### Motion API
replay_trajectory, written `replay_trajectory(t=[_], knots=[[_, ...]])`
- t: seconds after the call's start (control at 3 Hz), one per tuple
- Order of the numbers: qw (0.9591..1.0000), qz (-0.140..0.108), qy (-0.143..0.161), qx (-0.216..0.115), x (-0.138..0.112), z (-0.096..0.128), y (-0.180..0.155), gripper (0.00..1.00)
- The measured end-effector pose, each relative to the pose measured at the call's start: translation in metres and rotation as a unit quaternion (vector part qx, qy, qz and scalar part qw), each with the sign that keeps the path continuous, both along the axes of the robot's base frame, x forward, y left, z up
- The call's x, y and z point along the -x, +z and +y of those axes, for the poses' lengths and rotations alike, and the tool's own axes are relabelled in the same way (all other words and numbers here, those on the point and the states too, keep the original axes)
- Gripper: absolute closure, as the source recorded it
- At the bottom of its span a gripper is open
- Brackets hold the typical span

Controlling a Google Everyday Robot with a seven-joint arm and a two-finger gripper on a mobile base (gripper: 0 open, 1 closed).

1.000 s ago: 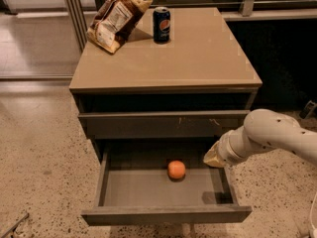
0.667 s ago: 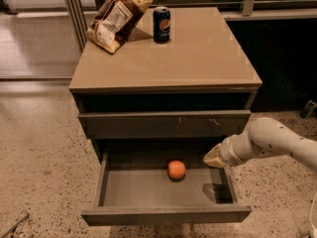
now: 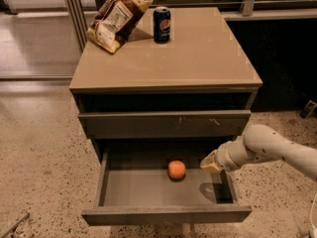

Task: Pick orange from middle drawer and place on counter

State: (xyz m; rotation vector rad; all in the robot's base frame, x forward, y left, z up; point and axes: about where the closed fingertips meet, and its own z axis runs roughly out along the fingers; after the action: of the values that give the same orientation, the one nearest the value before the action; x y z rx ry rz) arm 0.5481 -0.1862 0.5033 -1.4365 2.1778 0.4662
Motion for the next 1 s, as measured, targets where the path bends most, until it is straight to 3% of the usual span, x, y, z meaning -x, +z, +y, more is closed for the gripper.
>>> replay_trajectory(t=[0.33, 0.67, 1.0], knots=[[0.9994, -0.029, 0.009, -0.013, 0.004, 0.0, -0.017, 1.0], [0.9953, -0.083, 0.018, -0.045, 0.004, 0.008, -0.04, 1.0], [0.9953, -0.083, 0.018, -0.046, 0.004, 0.008, -0.04, 1.0]])
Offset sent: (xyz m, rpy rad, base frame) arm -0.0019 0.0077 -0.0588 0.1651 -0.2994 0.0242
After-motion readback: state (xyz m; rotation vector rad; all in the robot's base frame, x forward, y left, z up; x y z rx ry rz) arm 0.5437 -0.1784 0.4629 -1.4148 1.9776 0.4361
